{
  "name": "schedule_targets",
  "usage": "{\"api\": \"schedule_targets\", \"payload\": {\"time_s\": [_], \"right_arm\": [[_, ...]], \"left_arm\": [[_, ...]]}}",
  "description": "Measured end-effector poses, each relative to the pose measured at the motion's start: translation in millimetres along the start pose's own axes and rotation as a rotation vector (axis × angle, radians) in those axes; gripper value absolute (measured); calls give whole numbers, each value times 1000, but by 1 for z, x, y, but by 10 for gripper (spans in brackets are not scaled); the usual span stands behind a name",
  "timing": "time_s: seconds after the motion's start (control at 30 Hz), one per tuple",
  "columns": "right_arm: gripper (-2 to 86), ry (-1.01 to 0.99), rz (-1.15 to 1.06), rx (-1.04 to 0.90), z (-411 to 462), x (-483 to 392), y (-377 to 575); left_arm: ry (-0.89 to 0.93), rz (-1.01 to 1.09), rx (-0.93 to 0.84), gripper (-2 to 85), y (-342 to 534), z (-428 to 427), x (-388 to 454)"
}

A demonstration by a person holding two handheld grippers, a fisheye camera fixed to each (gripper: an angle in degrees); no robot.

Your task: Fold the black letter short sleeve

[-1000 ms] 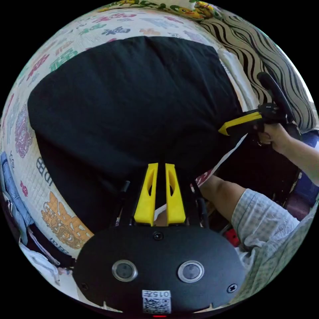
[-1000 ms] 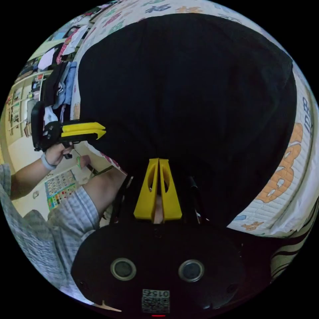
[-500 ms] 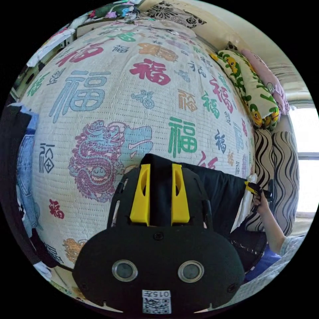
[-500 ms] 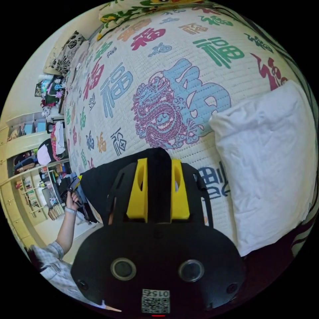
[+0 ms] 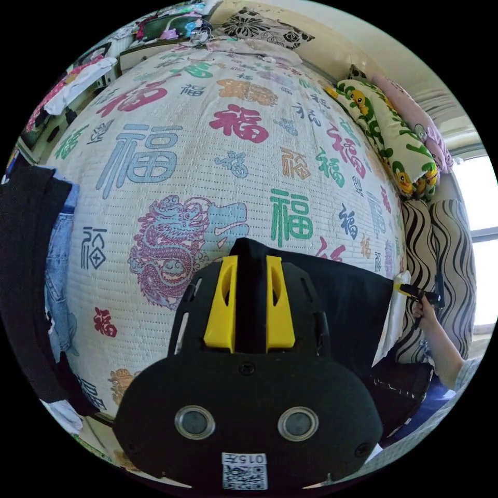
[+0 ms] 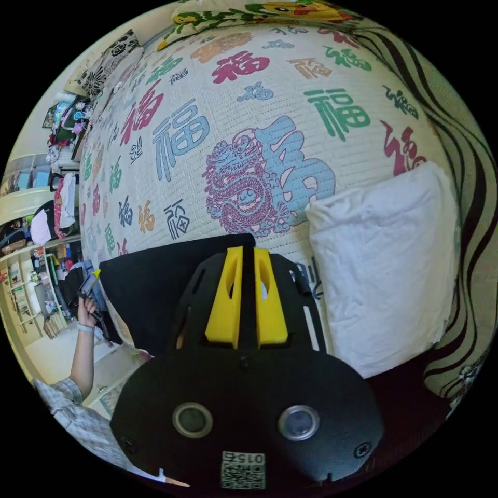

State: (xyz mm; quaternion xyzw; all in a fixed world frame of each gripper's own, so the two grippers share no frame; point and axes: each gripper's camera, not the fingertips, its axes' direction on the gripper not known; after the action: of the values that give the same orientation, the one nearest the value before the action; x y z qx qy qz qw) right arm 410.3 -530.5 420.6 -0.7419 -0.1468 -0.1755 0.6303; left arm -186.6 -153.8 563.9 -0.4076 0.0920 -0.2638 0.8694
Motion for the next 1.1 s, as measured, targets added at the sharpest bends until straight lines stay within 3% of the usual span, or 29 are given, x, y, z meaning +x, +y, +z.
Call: {"api": "schedule_targets", "payload": {"time_s": [0.1,0.37,0.57,0.8,0.93,1.1], "right_arm": [[63,122,-160,46,-21,-41,1],[83,-24,-730,-105,35,-264,-8],[90,-51,-907,-265,99,-400,-13],[111,146,-958,-390,154,-473,-17],[34,440,-1092,-454,184,-492,-7],[1,373,-1135,-428,159,-492,-5]], "left_arm": [[19,-22,62,92,50,-42,-25],[0,-208,-161,100,208,-42,-82],[26,-256,-156,95,256,-18,-91],[52,-192,-153,30,266,-1,-87],[135,-218,-121,2,277,-2,-93],[216,-159,-64,-5,291,-25,-76]]}}
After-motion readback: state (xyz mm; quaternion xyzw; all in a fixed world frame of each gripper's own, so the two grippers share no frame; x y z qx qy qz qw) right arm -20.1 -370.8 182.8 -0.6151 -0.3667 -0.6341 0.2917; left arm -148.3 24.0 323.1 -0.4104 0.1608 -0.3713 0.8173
